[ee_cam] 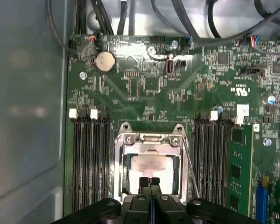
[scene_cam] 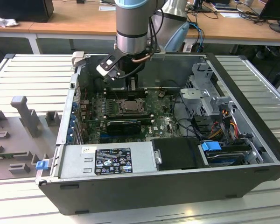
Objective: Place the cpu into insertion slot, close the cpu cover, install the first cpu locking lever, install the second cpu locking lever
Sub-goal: 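Install the first cpu locking lever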
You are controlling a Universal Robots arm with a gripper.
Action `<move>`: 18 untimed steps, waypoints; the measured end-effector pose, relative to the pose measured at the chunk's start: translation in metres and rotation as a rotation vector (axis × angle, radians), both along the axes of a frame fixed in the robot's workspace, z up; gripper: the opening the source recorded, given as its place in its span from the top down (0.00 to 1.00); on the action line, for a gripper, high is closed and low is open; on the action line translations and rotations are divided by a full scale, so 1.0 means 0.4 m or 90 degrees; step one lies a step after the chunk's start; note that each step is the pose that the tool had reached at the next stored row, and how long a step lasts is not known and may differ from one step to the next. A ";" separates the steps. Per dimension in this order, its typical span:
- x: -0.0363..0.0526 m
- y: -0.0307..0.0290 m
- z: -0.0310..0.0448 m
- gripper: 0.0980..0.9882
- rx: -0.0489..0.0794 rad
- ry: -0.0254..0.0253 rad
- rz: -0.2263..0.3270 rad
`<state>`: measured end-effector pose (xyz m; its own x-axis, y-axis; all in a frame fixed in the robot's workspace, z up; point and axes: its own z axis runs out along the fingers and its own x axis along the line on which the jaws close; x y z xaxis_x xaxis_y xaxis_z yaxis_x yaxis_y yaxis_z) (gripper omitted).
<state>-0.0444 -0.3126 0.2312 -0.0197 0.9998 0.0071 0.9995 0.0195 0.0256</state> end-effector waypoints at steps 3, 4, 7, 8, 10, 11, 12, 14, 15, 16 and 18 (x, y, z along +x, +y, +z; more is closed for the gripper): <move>-0.009 0.000 0.004 0.99 0.000 0.0000 0.000; -0.009 0.000 0.006 0.99 0.000 0.0000 0.000; -0.009 0.000 0.015 0.99 -0.001 0.0000 0.000; -0.009 0.000 0.019 0.99 -0.001 0.0000 0.000; -0.009 0.000 0.025 0.99 -0.001 0.0000 0.000; -0.009 0.000 0.029 0.99 -0.001 0.0000 0.000; -0.009 0.000 0.034 0.99 -0.001 0.0000 0.000; -0.009 0.000 0.047 0.99 -0.002 0.0000 0.000; -0.009 0.000 0.051 0.99 -0.002 0.0000 0.000; -0.009 0.000 0.060 0.99 -0.003 0.0000 0.000; -0.009 0.000 0.087 0.99 -0.005 0.0000 0.000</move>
<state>-0.0481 -0.3126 0.2661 -0.0197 0.9998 -0.0002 0.9995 0.0197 0.0254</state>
